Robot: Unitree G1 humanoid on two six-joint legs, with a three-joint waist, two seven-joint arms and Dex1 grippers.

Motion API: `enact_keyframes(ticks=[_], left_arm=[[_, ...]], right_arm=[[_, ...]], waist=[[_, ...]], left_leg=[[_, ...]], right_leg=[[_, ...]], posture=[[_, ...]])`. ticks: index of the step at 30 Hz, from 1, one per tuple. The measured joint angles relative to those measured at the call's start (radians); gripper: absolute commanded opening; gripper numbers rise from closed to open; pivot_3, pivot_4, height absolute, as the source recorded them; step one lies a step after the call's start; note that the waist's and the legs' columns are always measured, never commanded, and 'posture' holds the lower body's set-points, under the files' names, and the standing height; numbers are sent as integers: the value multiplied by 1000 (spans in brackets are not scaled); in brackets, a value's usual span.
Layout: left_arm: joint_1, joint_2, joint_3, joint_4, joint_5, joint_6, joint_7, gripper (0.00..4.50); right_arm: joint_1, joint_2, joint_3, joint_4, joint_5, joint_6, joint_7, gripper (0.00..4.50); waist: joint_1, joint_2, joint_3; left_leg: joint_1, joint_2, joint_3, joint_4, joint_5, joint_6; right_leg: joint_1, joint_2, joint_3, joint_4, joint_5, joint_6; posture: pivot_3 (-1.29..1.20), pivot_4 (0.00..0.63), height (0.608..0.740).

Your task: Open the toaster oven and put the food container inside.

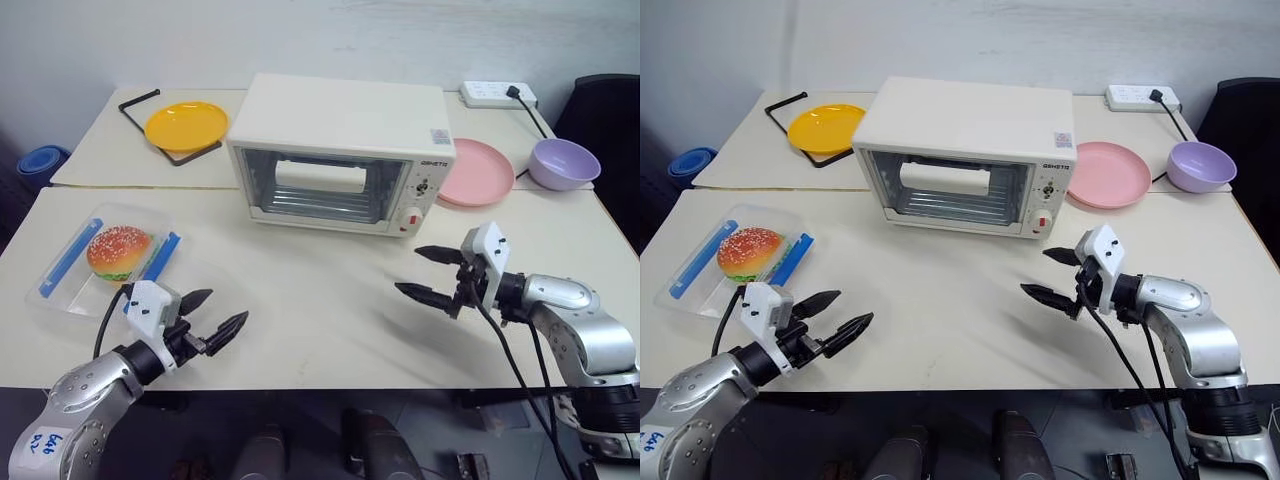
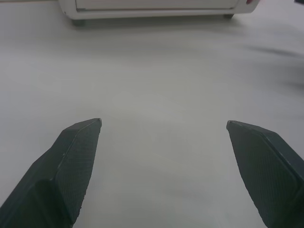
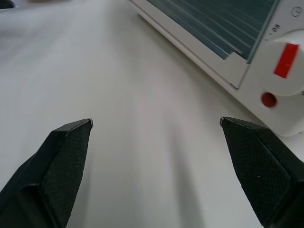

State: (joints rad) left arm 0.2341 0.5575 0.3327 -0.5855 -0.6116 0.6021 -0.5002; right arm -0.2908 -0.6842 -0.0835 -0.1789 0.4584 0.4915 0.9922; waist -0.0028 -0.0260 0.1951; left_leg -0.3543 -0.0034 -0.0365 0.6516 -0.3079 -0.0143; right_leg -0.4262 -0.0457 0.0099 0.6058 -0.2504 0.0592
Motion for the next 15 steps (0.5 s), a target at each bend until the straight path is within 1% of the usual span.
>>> enact_keyframes(ticks=[4,6,10,12,15], left_arm=[[32,14,-11,-2,14,0,-14,4500],[33,13,-21,-2,16,1,-14,4500],[17,13,-20,-2,15,3,-9,4500],[-1,11,-16,-1,-13,12,-12,4500],[-26,2,-1,-4,-94,34,-27,4500]], right_arm=[[1,-3,0,-29,14,16,11,4489],[1,-3,3,-34,15,17,9,4489],[-2,4,26,-34,14,18,-1,4489],[-13,25,37,-32,17,32,-13,4489],[-50,56,38,-9,25,51,-36,4489]], waist=[[1,0,0],[2,0,0],[2,0,0],[0,0,0],[-1,0,0]], left_leg=[[0,0,0,0,0,0],[0,0,0,0,0,0],[0,0,0,0,0,0],[0,0,1,0,0,0],[0,0,1,0,0,0]], right_leg=[[0,0,0,0,-1,-3],[0,0,0,0,-3,-5],[0,0,0,0,-3,-5],[0,0,1,0,-3,-5],[0,0,1,0,-3,-5]], posture=[[0,150,740],[0,150,740],[0,150,740],[0,150,740],[0,150,740]])
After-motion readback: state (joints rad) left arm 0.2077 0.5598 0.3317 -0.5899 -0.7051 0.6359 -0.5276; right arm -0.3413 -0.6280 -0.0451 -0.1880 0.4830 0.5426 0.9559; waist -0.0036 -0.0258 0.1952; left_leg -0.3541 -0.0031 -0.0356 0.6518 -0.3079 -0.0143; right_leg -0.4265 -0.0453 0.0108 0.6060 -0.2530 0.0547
